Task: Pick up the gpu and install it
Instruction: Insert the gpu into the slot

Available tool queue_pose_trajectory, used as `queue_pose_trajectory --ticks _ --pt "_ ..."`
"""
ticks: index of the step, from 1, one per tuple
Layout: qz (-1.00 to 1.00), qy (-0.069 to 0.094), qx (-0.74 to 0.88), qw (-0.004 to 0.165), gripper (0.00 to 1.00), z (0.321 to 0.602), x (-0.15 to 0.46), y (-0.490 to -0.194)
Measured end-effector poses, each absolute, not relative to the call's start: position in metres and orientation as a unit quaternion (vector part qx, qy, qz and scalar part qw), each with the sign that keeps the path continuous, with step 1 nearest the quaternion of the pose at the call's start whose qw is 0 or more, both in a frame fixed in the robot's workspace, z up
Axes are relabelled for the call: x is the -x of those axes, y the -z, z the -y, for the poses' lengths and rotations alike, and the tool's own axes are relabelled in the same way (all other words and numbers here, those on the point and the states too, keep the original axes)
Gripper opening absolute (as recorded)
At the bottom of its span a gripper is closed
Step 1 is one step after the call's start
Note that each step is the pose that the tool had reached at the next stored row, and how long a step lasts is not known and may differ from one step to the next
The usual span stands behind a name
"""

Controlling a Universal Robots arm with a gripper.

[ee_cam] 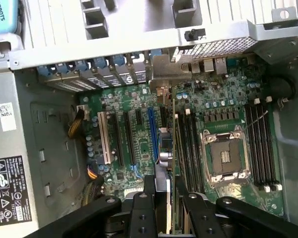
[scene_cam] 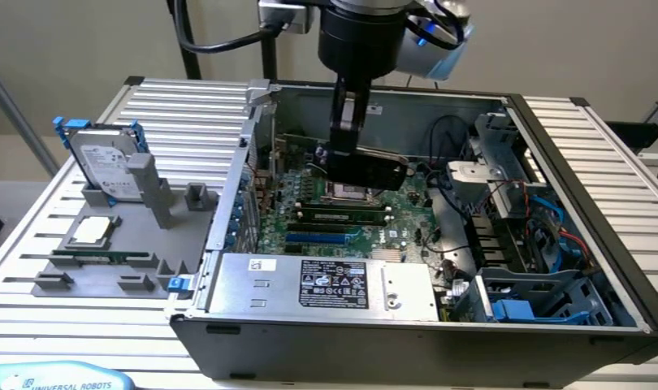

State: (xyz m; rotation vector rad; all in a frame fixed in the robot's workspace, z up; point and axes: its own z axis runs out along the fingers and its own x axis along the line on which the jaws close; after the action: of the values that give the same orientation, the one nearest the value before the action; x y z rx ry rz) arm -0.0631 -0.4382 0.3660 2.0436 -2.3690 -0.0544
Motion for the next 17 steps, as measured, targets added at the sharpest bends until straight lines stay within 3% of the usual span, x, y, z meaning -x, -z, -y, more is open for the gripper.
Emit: queue_pose_trajectory --ticks 17 --pt "0.71 0.016 -0.704 0.007 0.27 0.439 0.078 -0.336"
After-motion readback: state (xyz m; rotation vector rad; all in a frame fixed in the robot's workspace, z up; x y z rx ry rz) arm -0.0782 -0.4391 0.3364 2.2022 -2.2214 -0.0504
